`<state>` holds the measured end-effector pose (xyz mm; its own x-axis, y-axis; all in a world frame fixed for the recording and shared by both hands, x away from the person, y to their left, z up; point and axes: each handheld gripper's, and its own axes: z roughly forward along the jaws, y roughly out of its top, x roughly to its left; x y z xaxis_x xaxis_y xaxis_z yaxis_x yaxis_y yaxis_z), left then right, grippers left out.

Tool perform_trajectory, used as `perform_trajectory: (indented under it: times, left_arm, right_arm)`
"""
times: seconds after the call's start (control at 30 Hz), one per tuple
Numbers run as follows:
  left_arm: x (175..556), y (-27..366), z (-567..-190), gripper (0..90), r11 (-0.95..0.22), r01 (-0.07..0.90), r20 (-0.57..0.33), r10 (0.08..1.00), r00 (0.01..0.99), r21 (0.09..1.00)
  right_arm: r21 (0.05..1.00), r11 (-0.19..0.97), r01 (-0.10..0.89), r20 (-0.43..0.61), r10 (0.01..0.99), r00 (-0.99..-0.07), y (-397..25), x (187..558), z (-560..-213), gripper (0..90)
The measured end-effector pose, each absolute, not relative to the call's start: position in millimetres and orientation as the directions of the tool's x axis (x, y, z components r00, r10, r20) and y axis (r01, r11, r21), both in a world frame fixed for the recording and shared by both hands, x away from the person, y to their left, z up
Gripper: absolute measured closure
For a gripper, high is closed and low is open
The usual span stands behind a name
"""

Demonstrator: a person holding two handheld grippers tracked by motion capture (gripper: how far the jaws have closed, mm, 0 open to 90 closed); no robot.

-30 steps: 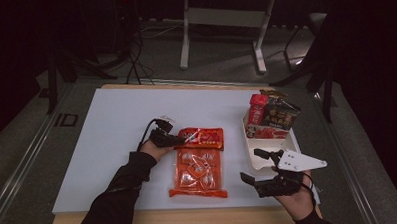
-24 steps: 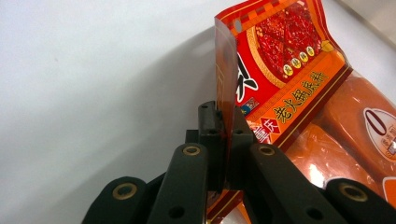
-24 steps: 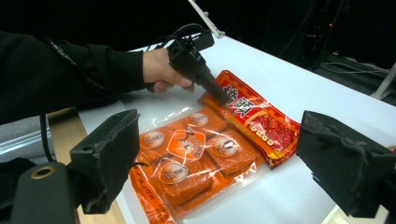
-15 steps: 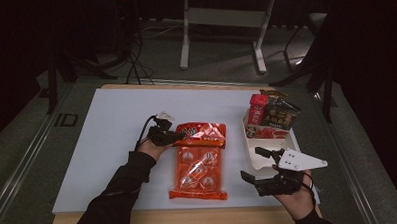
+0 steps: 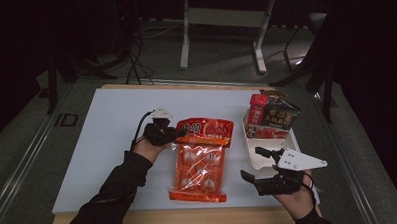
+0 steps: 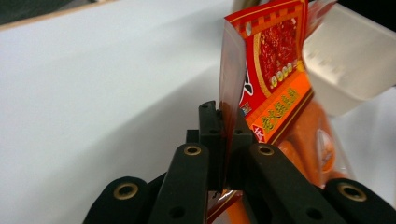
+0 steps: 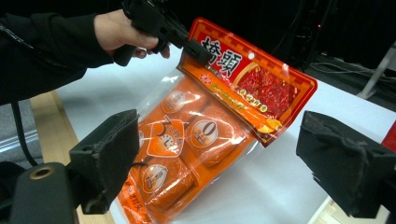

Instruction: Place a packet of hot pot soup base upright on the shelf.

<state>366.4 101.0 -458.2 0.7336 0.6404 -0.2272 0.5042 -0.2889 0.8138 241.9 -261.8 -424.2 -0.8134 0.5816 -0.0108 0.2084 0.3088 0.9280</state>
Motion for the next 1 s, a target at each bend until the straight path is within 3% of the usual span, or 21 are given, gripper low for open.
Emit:
perform_trajectory:
  times: [1.0]
  left_arm:
    - [312.0,94.3,-418.3,89.6,-0.249,0.376,-0.192,0.546,0.815,0.892]
  right_arm:
    - [0.929,0.309,0.203,-0.020,0.592,-0.806,-264.4,244.7,-425.4,16.4]
